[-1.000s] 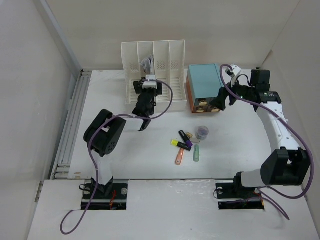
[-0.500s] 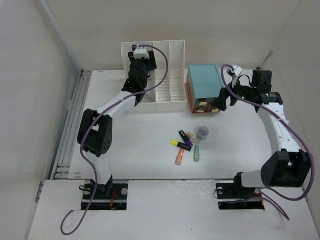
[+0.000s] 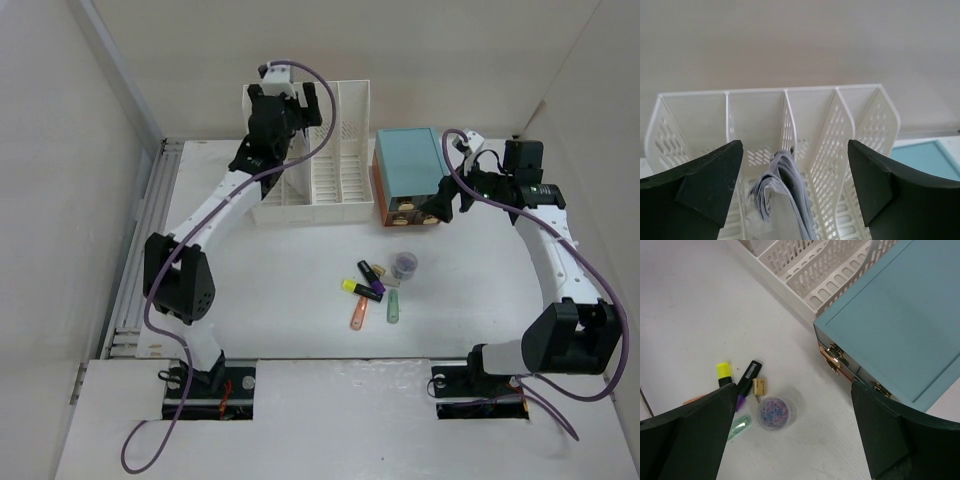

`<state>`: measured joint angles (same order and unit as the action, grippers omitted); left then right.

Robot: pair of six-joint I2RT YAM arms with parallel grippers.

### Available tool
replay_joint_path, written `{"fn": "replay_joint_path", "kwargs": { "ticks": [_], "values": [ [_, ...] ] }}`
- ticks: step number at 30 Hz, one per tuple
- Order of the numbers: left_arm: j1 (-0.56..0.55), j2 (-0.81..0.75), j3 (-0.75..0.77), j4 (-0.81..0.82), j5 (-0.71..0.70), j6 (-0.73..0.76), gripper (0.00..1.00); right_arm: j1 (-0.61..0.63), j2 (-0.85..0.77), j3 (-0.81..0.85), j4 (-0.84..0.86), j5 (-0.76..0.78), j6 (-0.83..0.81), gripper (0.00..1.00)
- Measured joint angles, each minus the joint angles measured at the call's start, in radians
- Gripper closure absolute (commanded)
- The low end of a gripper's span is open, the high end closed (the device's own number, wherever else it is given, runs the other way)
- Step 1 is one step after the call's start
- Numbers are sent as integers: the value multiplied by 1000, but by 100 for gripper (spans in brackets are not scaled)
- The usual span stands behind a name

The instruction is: Organize the desk

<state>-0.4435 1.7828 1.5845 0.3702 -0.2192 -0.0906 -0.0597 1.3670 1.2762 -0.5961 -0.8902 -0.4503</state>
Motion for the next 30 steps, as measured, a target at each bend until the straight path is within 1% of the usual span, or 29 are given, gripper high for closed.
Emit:
{"fn": "replay_joint_path", "kwargs": {
  "ticks": [2,3,4,5,6,9,10,11,12,13,14,15,16,17,18,19,20,22,23,24,26,27,28,29,30],
  "values": [
    [0,-25,59,-47,2,-5,20,0,0,0,0,-1,0,0],
    [0,-36,100,-83,7,-11,38,0,0,0,-1,-1,0,0],
    [0,-44,150,-119,14,-22,59,0,0,0,-1,-1,-1,0],
    [0,-51,201,-152,25,-40,82,0,0,0,-2,2,-2,0],
    [0,-59,252,-188,38,-54,100,0,0,0,-2,8,-2,0],
    [1,-90,388,-325,108,-110,100,0,0,3,0,66,-1,0],
    [1,-118,394,-354,145,-143,100,0,0,3,5,92,0,11],
    [1,-153,377,-383,179,-174,100,0,0,3,11,119,-1,30],
    [0,-201,332,-400,218,-205,95,0,-4,-2,25,148,0,55],
    [-1,-256,266,-409,253,-233,84,0,-14,-18,55,181,14,88],
    [-5,-319,177,-400,283,-253,72,0,-34,-44,86,215,25,100],
    [-8,-385,76,-399,307,-268,57,0,-60,-77,114,259,48,100],
    [-14,-445,-23,-406,323,-278,30,0,-95,-116,140,301,59,100],
    [-20,-502,-122,-415,328,-282,24,0,-135,-154,165,340,70,50],
    [-25,-541,-195,-431,329,-285,20,0,-174,-188,182,371,85,4],
    [-32,-575,-266,-443,330,-286,14,0,-207,-212,193,386,85,0],
    [-36,-600,-329,-453,335,-285,10,0,-237,-232,201,394,88,0],
    [-41,-642,-449,-452,361,-281,7,0,-275,-251,209,391,94,0],
    [-42,-661,-502,-451,381,-281,7,0,-281,-253,210,385,105,5],
    [-43,-677,-553,-443,406,-281,7,0,-280,-257,216,378,124,23],
    [-48,-697,-632,-423,452,-280,7,1,-260,-272,232,366,173,25],
    [-52,-702,-663,-405,476,-279,8,1,-246,-292,254,365,204,28],
    [-54,-702,-686,-388,502,-279,10,1,-232,-314,273,362,230,33],
    [-55,-702,-703,-373,527,-280,10,1,-214,-339,284,362,257,35],
    [-57,-702,-716,-359,550,-280,12,1,-191,-359,294,362,283,35]
  ]
}}
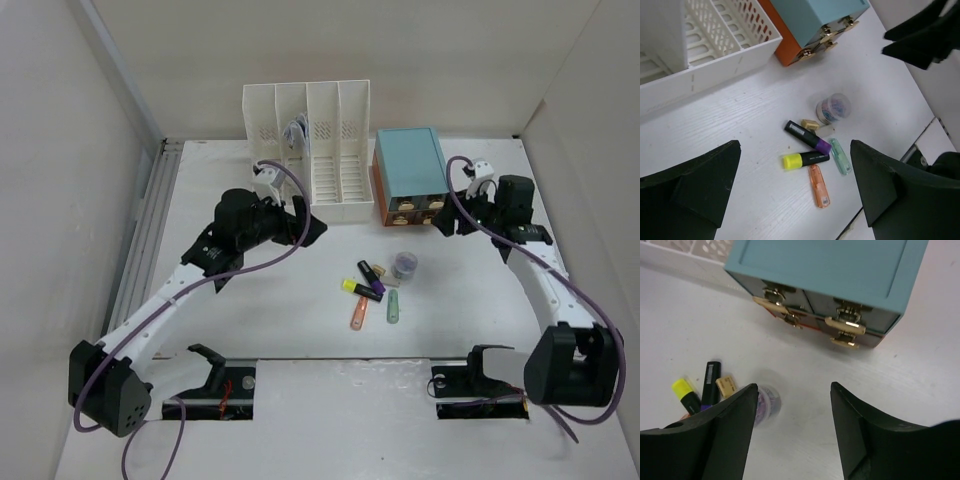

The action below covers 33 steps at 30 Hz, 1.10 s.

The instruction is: Organize the desk

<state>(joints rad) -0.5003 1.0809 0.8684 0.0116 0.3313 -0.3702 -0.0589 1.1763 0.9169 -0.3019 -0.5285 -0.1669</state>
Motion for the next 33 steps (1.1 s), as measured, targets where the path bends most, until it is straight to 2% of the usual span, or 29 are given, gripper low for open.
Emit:
{"fn": "replay_joint_path", "kwargs": {
  "ticks": [7,12,18,24,28,33],
  "values": [
    [-5,-2,-12,83,79,-10,13,-14,203,-26,83,-44,164,35],
    [-5,-32,-30,112,93,-16,13,-47,308,-24,190,-71,269,27],
    [-5,-60,-44,130,102,-18,13,-48,387,10,265,-84,342,27],
    [-5,-59,-44,132,103,-18,13,-48,397,37,330,-74,379,27],
    [-5,-59,-44,135,107,-18,12,-48,402,38,335,-56,402,40],
    [-5,-59,-46,138,109,-21,12,-48,416,38,340,-36,416,65]
  ]
}}
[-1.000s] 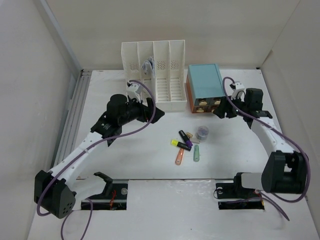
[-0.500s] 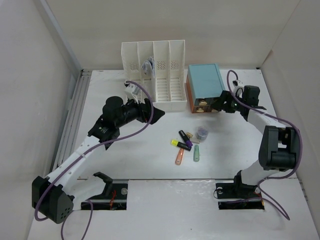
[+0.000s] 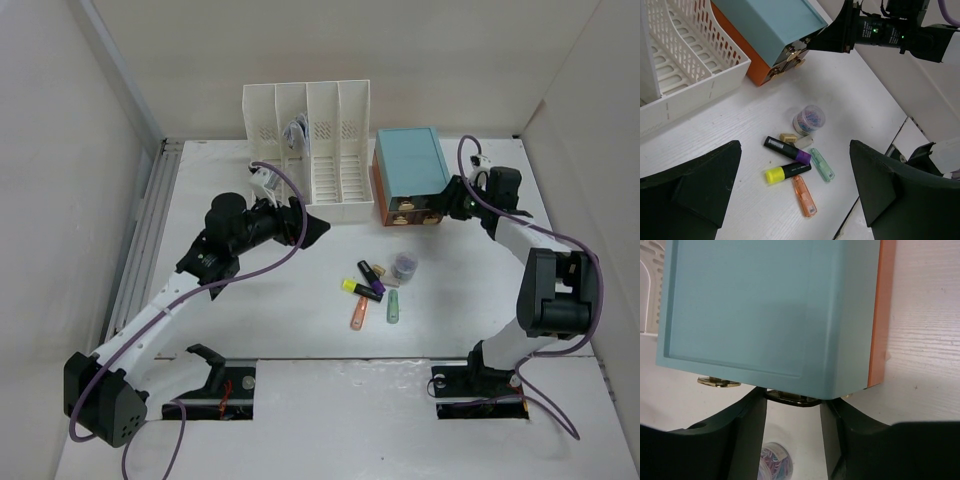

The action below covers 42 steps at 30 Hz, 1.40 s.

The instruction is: Organize the desk

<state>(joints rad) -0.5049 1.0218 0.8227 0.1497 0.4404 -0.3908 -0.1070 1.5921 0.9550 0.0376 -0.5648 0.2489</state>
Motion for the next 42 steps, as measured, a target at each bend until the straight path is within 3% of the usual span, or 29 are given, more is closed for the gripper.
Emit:
{"fn": "replay_joint_path", "kwargs": {
  "ticks": [9,16,21,22,23,24,25,28,37,41,42],
  "values": [
    [0,0,-11,6,6,-6,12,-3,-58,-51,-4,3,-25,69],
    [0,0,-11,12,23,-13,12,-11,-235,-143,-163,2,-124,69],
    [0,0,-11,22,28,-15,11,-12,-278,-154,-271,0,-192,69],
    [0,0,-11,24,29,-16,11,-14,-282,-154,-279,-1,-201,66],
    [0,0,-11,26,29,-16,11,-17,-285,-157,-285,-5,-207,53],
    [0,0,-11,27,30,-16,11,-22,-288,-161,-291,-11,-212,21],
    [0,0,-11,27,30,-16,11,-25,-288,-163,-298,-19,-215,10],
    [0,0,-11,27,30,-16,11,-24,-282,-167,-341,-43,-246,0],
    [0,0,-11,27,32,-18,11,-25,-342,-167,-426,-158,-319,7],
    [0,0,-11,27,35,-18,11,-24,-423,-167,-456,-224,-360,22],
    [0,0,-11,27,35,-18,11,-24,-446,-167,-462,-235,-369,38]
  ]
}}
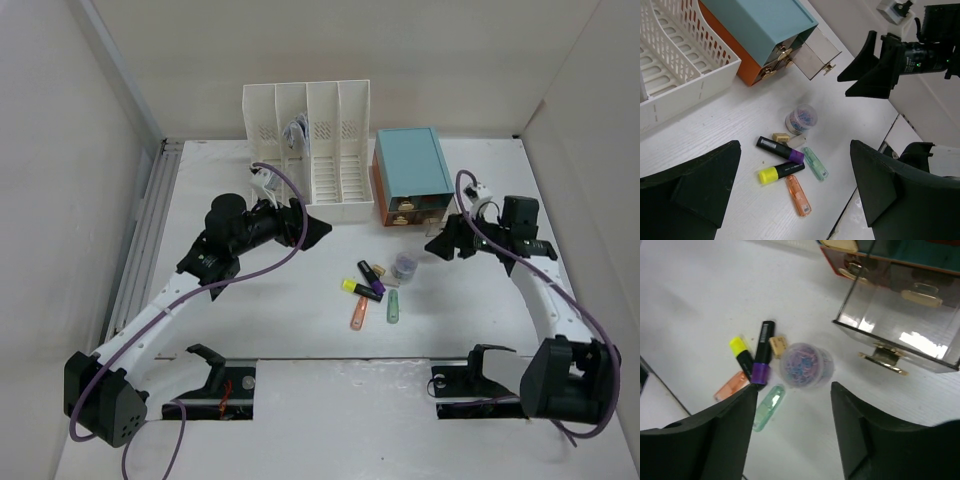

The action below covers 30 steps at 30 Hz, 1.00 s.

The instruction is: Organize the desk

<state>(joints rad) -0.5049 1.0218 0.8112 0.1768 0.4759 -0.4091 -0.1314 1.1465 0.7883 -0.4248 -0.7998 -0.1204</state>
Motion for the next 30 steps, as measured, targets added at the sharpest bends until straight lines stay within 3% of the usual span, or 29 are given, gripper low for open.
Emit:
{"fn": "replay_joint_path", "kwargs": {
  "ticks": [2,3,5,8,9,10,11,14,21,30],
  "values": [
    [0,0,0,0,2,0,11,10,-47,2,-17,-12,-24,64],
    [0,0,0,0,2,0,11,23,-71,6,-26,-13,-38,91],
    [0,0,0,0,3,0,11,66,-107,26,-45,-8,-68,100],
    [0,2,0,0,3,-1,13,196,-117,90,-73,36,-161,85],
    [0,2,0,0,3,-2,15,249,-108,113,-86,56,-209,76],
    [0,3,0,0,3,-4,18,321,-80,145,-106,79,-271,53],
    [0,4,0,0,3,-5,20,377,-51,175,-122,101,-313,40],
    [0,9,0,1,4,-7,27,502,98,257,-165,160,-486,24],
    [0,13,0,-1,6,-6,24,513,359,276,-255,308,-769,19],
    [0,9,0,-1,6,-3,20,510,372,277,-237,482,-872,11]
  ]
}}
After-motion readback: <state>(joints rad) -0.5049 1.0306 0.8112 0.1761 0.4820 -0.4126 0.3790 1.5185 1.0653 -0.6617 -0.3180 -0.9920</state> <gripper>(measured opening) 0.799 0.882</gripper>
